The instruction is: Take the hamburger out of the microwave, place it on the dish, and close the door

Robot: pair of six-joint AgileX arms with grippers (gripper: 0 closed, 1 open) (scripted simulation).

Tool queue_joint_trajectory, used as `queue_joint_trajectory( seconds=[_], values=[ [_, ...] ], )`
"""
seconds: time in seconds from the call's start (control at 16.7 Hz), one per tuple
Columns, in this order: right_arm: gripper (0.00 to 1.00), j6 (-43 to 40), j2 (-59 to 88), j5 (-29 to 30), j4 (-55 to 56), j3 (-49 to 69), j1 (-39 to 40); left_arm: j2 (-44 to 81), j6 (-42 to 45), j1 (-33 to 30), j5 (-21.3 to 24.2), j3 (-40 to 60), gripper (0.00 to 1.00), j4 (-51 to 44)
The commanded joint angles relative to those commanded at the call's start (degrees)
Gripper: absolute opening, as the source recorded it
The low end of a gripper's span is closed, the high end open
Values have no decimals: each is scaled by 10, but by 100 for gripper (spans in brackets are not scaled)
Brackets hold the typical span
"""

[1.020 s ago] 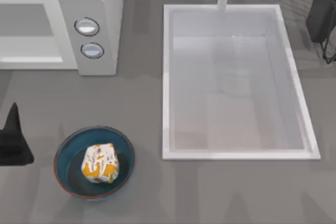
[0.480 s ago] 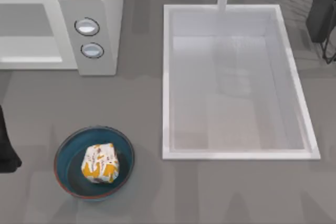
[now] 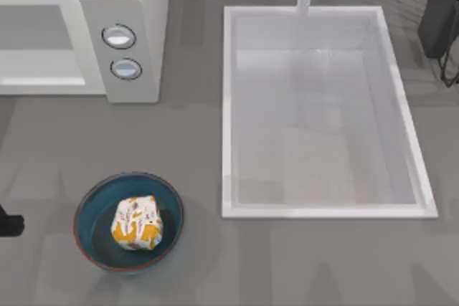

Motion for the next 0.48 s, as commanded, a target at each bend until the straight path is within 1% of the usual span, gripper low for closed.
queue_joint_trajectory(
  seconds=[0.36, 0.42, 0.48],
  values=[
    [100, 0, 0, 0, 0, 0, 0, 0, 0, 0, 0, 0, 2, 0],
    [100, 0, 0, 0, 0, 0, 0, 0, 0, 0, 0, 0, 0, 0],
    [100, 0, 0, 0, 0, 0, 0, 0, 0, 0, 0, 0, 0, 0]
  ],
)
